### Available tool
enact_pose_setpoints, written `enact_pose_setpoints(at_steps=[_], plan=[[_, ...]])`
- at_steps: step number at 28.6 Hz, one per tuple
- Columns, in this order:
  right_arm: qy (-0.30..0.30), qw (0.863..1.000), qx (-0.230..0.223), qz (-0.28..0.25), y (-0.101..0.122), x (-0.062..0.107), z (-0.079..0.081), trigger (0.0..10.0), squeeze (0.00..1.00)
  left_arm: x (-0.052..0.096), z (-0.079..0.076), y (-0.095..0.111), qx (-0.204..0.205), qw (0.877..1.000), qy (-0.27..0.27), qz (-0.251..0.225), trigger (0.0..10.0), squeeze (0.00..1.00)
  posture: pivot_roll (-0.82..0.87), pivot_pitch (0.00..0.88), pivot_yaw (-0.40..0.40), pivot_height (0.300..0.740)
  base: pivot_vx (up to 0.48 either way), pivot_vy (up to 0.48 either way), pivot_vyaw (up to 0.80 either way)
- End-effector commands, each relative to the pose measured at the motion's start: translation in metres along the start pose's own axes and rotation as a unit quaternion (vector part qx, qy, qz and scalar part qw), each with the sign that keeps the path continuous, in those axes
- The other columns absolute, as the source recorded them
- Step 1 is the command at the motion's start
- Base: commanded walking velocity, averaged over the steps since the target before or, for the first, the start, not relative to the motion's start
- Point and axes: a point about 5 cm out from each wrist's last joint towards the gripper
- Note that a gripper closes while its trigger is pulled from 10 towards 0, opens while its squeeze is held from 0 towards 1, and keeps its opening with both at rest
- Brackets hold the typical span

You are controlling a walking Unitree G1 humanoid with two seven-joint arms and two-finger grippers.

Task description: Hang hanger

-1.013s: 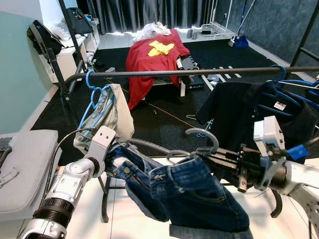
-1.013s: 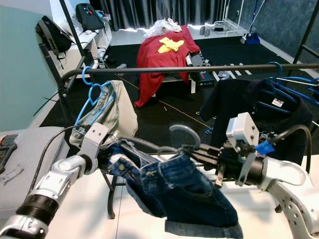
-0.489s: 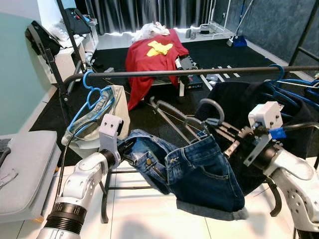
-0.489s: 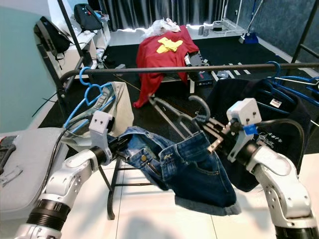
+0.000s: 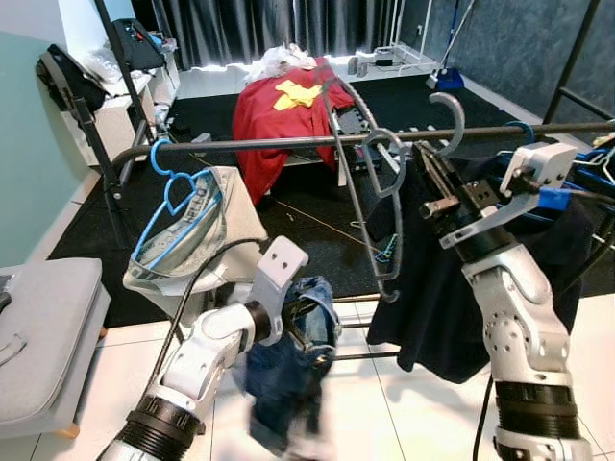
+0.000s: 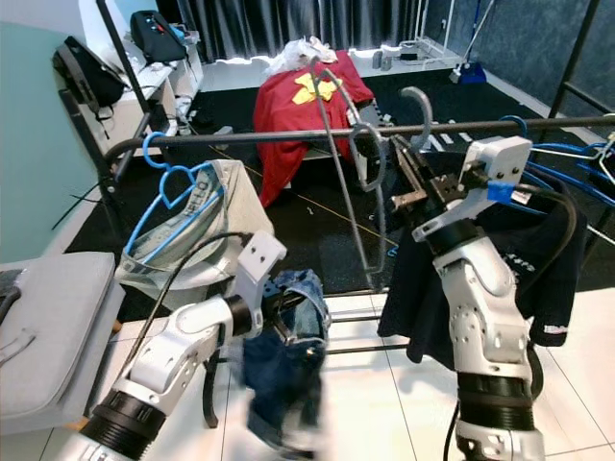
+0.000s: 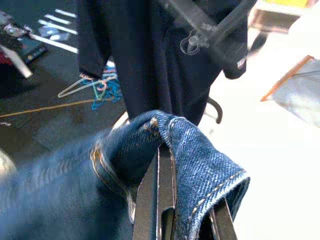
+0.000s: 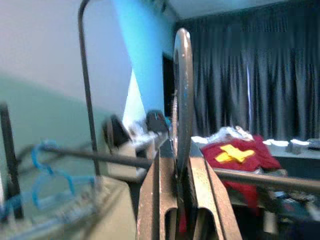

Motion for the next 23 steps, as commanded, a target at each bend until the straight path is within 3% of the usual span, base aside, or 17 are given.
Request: enact_pose_setpoints(at_steps=[1, 5, 8, 11, 17, 18, 19, 20, 21, 23], plan=[[0.01, 1.0, -0.003, 0.025, -0.007, 0.0, 0.007, 0.0, 0.0, 0.004, 0.003, -0.003, -0.007, 1.0, 0.008, 0.009, 0.0, 0.0, -0.06, 0.033, 0.052, 0.74, 0.0, 0.0, 0.0], [0.092, 0.988, -0.005, 0.126, -0.027, 0.015, 0.032, 0.0, 0.0, 0.025, 0.029, -0.011, 0.02, 0.995, 0.099, 0.011, 0.0, 0.0, -0.07, 0.047, 0.058, 0.74, 0.0, 0.0, 0.0], [0.085, 0.985, -0.008, 0.146, -0.034, 0.019, 0.032, 0.0, 0.0, 0.028, 0.037, -0.009, 0.021, 0.992, 0.128, 0.001, 0.0, 0.0, -0.07, 0.054, 0.055, 0.74, 0.0, 0.0, 0.0], [0.046, 0.979, -0.009, 0.199, -0.055, 0.022, 0.022, 0.0, 0.0, 0.032, 0.047, -0.003, 0.058, 0.982, 0.173, -0.042, 0.0, 0.0, -0.06, 0.062, 0.049, 0.74, 0.0, 0.0, 0.0], [0.006, 0.973, -0.021, 0.23, -0.067, 0.021, 0.012, 0.0, 0.0, 0.035, 0.05, -0.004, 0.104, 0.973, 0.195, -0.065, 0.0, 0.0, -0.06, 0.066, 0.05, 0.74, 0.0, 0.0, 0.0], [-0.02, 0.97, -0.024, 0.24, -0.071, 0.019, 0.005, 0.0, 0.0, 0.035, 0.048, -0.007, 0.116, 0.97, 0.201, -0.068, 3.5, 0.0, -0.05, 0.073, 0.044, 0.74, 0.0, 0.0, 0.0], [-0.02, 0.97, -0.024, 0.24, -0.071, 0.019, 0.005, 0.0, 0.0, 0.035, 0.048, -0.007, 0.116, 0.97, 0.201, -0.068, 3.5, 0.0, -0.05, 0.073, 0.044, 0.74, 0.0, 0.0, 0.0], [-0.038, 0.968, -0.034, 0.244, -0.07, 0.016, 0.005, 0.0, 0.0, 0.036, 0.046, -0.01, 0.128, 0.968, 0.205, -0.07, 10.0, 0.0, -0.06, 0.074, 0.042, 0.74, 0.0, 0.0, 0.0], [-0.038, 0.968, -0.034, 0.244, -0.07, 0.016, 0.005, 0.0, 0.0, 0.036, 0.046, -0.01, 0.128, 0.968, 0.205, -0.07, 10.0, 0.0, -0.06, 0.074, 0.042, 0.74, 0.0, 0.0, 0.0], [-0.008, 0.975, -0.026, 0.22, -0.062, 0.012, 0.028, 0.0, 0.0, 0.04, 0.042, -0.013, 0.129, 0.966, 0.21, -0.073, 10.0, 0.0, -0.06, 0.081, 0.041, 0.74, 0.0, 0.0, 0.0]])
Point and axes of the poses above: a point about 5 cm out from each wrist's last joint towards the gripper, its own x axis pointing back from the gripper into the wrist, its own y axis along the axis of the wrist's last joint, z = x × y, and after that the axes turned 12 degrees about x, right-handed
